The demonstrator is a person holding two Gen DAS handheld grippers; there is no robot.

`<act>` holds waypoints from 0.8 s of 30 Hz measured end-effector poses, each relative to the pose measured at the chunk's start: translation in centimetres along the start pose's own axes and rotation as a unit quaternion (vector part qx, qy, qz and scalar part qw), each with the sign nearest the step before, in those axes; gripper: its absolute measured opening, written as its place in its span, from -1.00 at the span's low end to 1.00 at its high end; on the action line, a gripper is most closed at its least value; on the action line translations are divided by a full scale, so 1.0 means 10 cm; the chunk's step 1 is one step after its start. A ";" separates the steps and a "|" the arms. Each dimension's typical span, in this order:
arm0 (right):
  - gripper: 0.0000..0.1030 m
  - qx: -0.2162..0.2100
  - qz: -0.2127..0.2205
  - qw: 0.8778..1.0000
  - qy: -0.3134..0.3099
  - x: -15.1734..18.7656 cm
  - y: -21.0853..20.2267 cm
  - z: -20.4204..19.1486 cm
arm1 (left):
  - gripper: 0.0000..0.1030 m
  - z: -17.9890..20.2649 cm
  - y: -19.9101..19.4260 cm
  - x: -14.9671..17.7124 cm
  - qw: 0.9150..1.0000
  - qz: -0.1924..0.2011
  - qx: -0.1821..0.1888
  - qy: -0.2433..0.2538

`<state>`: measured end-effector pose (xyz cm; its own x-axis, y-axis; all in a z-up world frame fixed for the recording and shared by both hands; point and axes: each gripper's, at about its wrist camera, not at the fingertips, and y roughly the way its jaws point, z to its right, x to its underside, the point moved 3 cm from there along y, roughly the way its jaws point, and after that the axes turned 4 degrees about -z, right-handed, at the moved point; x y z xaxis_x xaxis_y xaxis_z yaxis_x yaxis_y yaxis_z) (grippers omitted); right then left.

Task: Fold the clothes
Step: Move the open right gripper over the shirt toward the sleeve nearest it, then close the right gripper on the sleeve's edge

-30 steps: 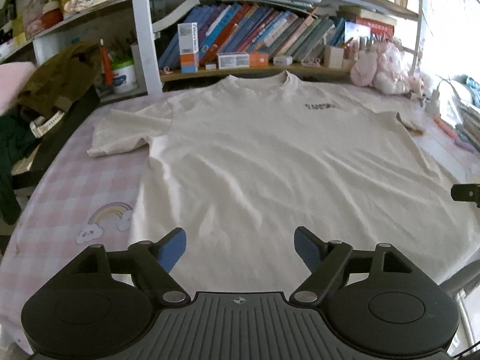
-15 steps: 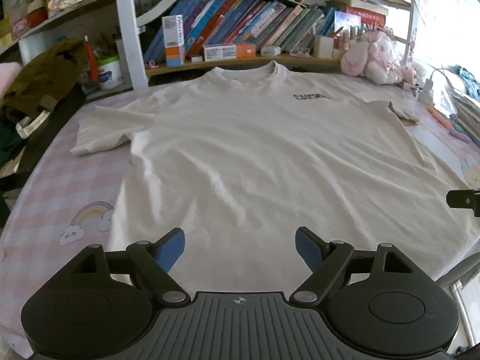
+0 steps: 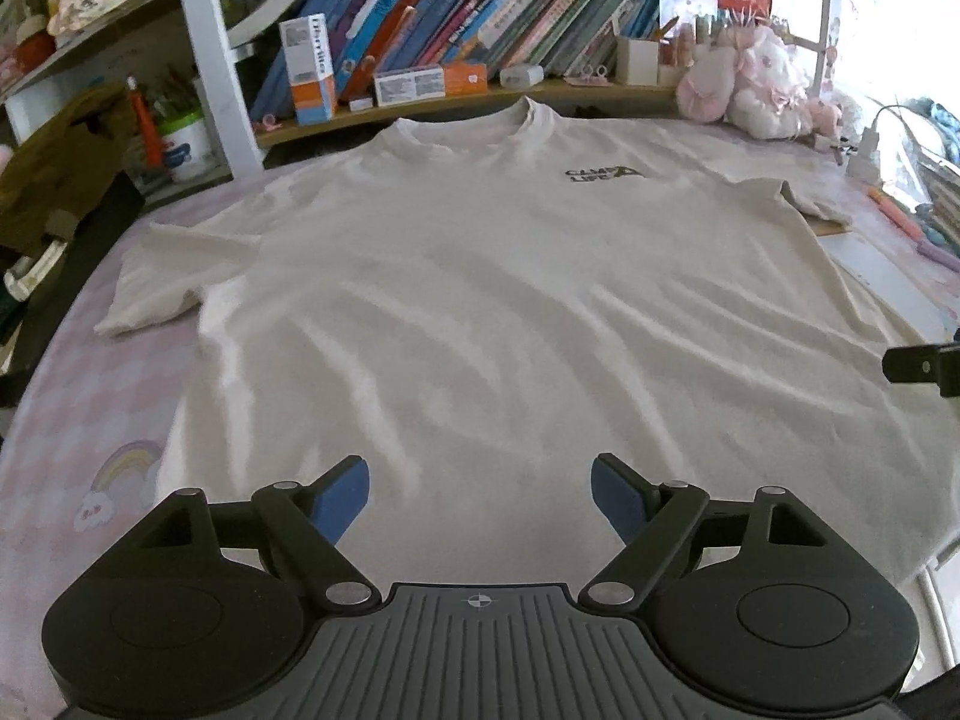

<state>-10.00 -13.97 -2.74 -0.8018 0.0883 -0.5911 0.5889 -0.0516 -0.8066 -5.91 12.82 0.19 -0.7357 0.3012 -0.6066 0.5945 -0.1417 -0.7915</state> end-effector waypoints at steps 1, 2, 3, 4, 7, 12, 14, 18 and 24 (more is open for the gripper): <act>0.85 -0.002 0.000 1.000 -0.001 -0.05 0.04 0.05 | 0.63 0.05 0.03 -0.04 1.000 -0.002 -0.001 0.000; 0.85 -0.004 0.000 1.000 -0.002 -0.09 0.08 0.09 | 0.63 0.09 0.07 -0.08 1.000 -0.003 -0.003 -0.001; 0.85 -0.006 0.000 1.000 -0.002 -0.13 0.12 0.14 | 0.63 0.13 0.10 -0.13 1.000 -0.004 -0.004 -0.003; 0.85 -0.008 0.000 1.000 -0.003 -0.17 0.16 0.18 | 0.63 0.16 0.13 -0.17 1.000 -0.005 -0.005 -0.005; 0.85 -0.013 -0.001 1.000 0.004 -0.28 0.27 0.35 | 0.63 0.27 0.23 -0.28 1.000 -0.012 -0.006 -0.018; 0.85 -0.025 -0.002 0.999 0.041 -0.46 0.47 0.68 | 0.63 0.37 0.31 -0.39 0.999 -0.020 -0.021 -0.045; 0.85 -0.039 -0.003 0.997 0.061 -0.53 0.55 0.82 | 0.63 0.40 0.32 -0.42 0.998 -0.025 -0.028 -0.055; 0.85 -0.070 0.002 0.993 0.094 -0.73 0.73 1.06 | 0.63 0.42 0.36 -0.46 0.996 -0.037 -0.046 -0.072; 0.83 -0.099 0.013 0.985 0.139 -1.06 0.98 1.41 | 0.63 0.48 0.41 -0.50 0.992 -0.057 -0.071 -0.081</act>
<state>2.81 -29.43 -4.55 -0.7436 0.3599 -0.5635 0.6392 0.1353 -0.7571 -1.34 6.19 -0.36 -0.8367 0.1497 -0.5268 0.5356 0.0230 -0.8442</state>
